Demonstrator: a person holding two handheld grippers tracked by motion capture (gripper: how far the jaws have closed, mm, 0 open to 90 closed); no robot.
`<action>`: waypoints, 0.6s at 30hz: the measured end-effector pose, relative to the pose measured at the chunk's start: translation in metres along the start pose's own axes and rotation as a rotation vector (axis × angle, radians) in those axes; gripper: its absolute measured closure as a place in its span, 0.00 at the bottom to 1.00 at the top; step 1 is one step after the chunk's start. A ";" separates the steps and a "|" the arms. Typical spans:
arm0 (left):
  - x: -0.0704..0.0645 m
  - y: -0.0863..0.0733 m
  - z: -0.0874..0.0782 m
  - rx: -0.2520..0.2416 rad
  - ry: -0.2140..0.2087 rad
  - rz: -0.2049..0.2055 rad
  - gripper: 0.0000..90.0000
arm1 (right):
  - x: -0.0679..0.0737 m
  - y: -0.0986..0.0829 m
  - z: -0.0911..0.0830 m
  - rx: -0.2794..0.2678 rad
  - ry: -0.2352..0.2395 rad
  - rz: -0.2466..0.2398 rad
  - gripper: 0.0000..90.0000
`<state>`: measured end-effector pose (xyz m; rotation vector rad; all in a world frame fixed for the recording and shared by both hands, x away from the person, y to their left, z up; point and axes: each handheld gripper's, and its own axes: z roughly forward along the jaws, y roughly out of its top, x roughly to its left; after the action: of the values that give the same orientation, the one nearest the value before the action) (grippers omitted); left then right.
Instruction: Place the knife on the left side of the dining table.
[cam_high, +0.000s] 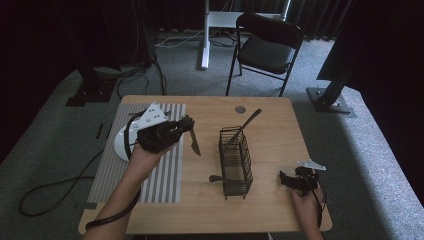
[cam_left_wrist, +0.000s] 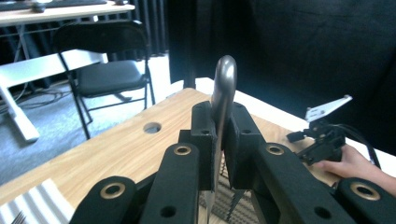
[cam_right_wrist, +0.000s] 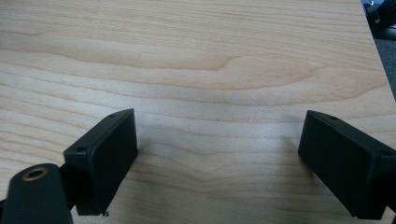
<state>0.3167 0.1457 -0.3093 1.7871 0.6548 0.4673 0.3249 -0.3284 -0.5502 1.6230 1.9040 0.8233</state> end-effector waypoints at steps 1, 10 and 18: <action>0.002 -0.003 -0.001 0.005 0.003 -0.007 0.93 | 0.000 0.000 0.000 0.000 0.000 0.000 0.12; 0.020 -0.035 -0.013 0.013 0.088 -0.080 0.93 | 0.000 0.000 0.000 0.000 0.000 0.002 0.12; 0.033 -0.070 -0.019 0.050 0.144 -0.149 0.93 | 0.000 0.000 0.000 0.000 0.001 0.003 0.12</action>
<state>0.3169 0.1965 -0.3706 1.7475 0.9008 0.4847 0.3249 -0.3282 -0.5502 1.6259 1.9027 0.8248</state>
